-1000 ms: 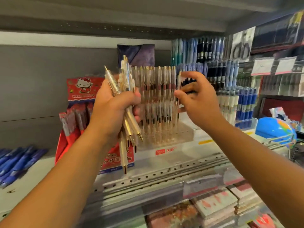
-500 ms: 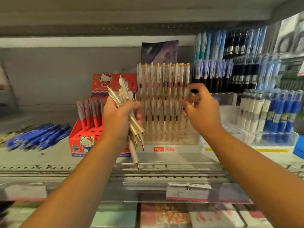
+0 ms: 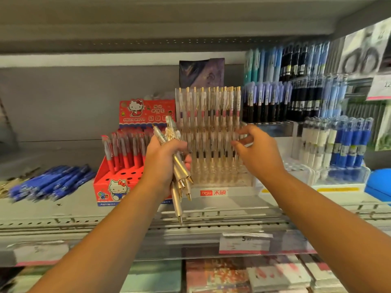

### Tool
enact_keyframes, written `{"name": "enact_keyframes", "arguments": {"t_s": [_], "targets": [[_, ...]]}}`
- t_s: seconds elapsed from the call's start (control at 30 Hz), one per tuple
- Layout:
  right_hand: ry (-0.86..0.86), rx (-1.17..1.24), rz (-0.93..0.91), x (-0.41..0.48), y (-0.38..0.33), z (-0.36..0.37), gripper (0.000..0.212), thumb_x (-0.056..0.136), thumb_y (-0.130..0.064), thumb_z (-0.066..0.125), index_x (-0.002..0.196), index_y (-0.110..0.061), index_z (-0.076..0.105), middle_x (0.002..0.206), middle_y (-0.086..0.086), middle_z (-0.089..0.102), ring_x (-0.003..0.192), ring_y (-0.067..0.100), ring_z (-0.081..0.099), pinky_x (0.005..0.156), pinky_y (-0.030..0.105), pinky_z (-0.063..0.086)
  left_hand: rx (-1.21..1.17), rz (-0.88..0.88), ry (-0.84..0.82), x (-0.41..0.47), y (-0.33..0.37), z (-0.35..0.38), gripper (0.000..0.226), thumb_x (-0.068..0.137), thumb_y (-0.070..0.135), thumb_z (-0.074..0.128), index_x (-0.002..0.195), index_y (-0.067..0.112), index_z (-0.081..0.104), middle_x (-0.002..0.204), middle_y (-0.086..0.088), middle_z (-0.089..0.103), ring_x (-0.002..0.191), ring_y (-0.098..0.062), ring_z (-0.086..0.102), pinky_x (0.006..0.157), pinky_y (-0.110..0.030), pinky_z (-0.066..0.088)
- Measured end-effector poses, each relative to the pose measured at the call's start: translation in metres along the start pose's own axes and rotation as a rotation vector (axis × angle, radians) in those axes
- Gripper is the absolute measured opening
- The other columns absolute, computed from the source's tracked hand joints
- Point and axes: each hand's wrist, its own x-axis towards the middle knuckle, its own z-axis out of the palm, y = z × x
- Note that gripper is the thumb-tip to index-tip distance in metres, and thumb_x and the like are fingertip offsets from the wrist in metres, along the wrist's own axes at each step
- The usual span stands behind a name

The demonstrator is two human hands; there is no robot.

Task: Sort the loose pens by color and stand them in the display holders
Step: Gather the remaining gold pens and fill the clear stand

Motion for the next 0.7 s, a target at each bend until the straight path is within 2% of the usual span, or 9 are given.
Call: {"name": "enact_keyframes", "arguments": {"t_s": [0.13, 0.23, 0.27, 0.33, 0.47, 0.53, 0.63, 0.7], "targets": [[0.129, -0.099, -0.051, -0.006, -0.007, -0.005, 0.023, 0.095, -0.030, 0.061, 0.116, -0.023, 0.067, 0.100, -0.002, 0.059, 0.071, 0.002, 0.055, 0.065, 0.025, 0.045, 0.014, -0.019, -0.088, 0.000, -0.002, -0.001, 0.022, 0.086, -0.002, 0.057, 0.093, 0.014, 0.044, 0.054, -0.001, 0.056, 0.044, -0.019, 0.054, 0.037, -0.024, 0.043], [0.229, 0.066, -0.125, -0.012, -0.033, -0.007, 0.015, 0.093, -0.019, 0.061, 0.106, -0.019, 0.066, 0.099, -0.002, 0.060, 0.073, -0.001, 0.054, 0.063, 0.007, 0.040, 0.008, -0.028, -0.137, -0.002, -0.001, -0.003, 0.019, 0.088, -0.002, 0.058, 0.098, 0.011, 0.047, 0.058, -0.001, 0.058, 0.045, -0.019, 0.054, 0.039, -0.025, 0.044], [0.196, 0.170, -0.115, -0.014, -0.044, -0.007, 0.009, 0.092, -0.017, 0.061, 0.098, -0.020, 0.067, 0.092, -0.005, 0.063, 0.072, -0.002, 0.056, 0.062, 0.006, 0.042, 0.007, -0.035, -0.137, -0.003, 0.000, -0.002, 0.019, 0.088, -0.001, 0.058, 0.100, 0.010, 0.048, 0.059, -0.002, 0.058, 0.044, -0.019, 0.054, 0.039, -0.025, 0.044], [0.021, 0.341, -0.061, -0.018, -0.067, -0.003, 0.009, 0.091, -0.019, 0.064, 0.086, -0.024, 0.069, 0.077, -0.011, 0.067, 0.069, -0.003, 0.060, 0.059, 0.009, 0.046, 0.029, -0.033, -0.128, -0.003, 0.000, -0.002, 0.020, 0.088, 0.001, 0.060, 0.103, 0.010, 0.051, 0.061, -0.002, 0.060, 0.044, -0.018, 0.054, 0.039, -0.025, 0.044], [-0.350, 0.476, 0.046, -0.024, -0.098, 0.008, 0.006, 0.089, -0.022, 0.070, 0.085, -0.021, 0.075, 0.080, -0.005, 0.073, 0.065, 0.005, 0.066, 0.053, 0.020, 0.052, 0.090, 0.020, -0.177, -0.003, 0.001, 0.000, 0.035, 0.073, 0.006, 0.064, 0.108, 0.009, 0.059, 0.072, -0.010, 0.065, 0.047, -0.020, 0.054, 0.041, -0.026, 0.044], [-0.407, 0.532, 0.116, -0.024, -0.102, 0.012, 0.005, 0.087, -0.019, 0.072, 0.088, -0.015, 0.075, 0.085, 0.004, 0.074, 0.067, 0.012, 0.067, 0.055, 0.025, 0.054, 0.082, 0.029, -0.174, -0.003, 0.001, 0.000, 0.044, 0.069, 0.003, 0.062, 0.113, 0.003, 0.057, 0.070, -0.014, 0.063, 0.047, -0.021, 0.053, 0.039, -0.026, 0.043], [-0.437, 0.574, 0.251, -0.022, -0.102, 0.012, 0.007, 0.084, -0.017, 0.075, 0.088, -0.011, 0.076, 0.088, 0.012, 0.075, 0.066, 0.015, 0.065, 0.057, 0.026, 0.053, 0.103, 0.012, -0.183, -0.003, 0.000, -0.001, 0.034, 0.082, -0.002, 0.057, 0.115, 0.006, 0.056, 0.068, -0.011, 0.065, 0.047, -0.020, 0.054, 0.039, -0.025, 0.044], [-0.470, 0.591, 0.344, -0.019, -0.102, 0.010, 0.006, 0.082, -0.015, 0.077, 0.087, -0.011, 0.077, 0.084, 0.010, 0.076, 0.065, 0.015, 0.066, 0.056, 0.026, 0.053, 0.123, -0.008, -0.192, -0.003, -0.001, -0.002, 0.030, 0.086, -0.003, 0.055, 0.113, 0.010, 0.057, 0.070, -0.011, 0.065, 0.048, -0.020, 0.055, 0.040, -0.025, 0.044]]}}
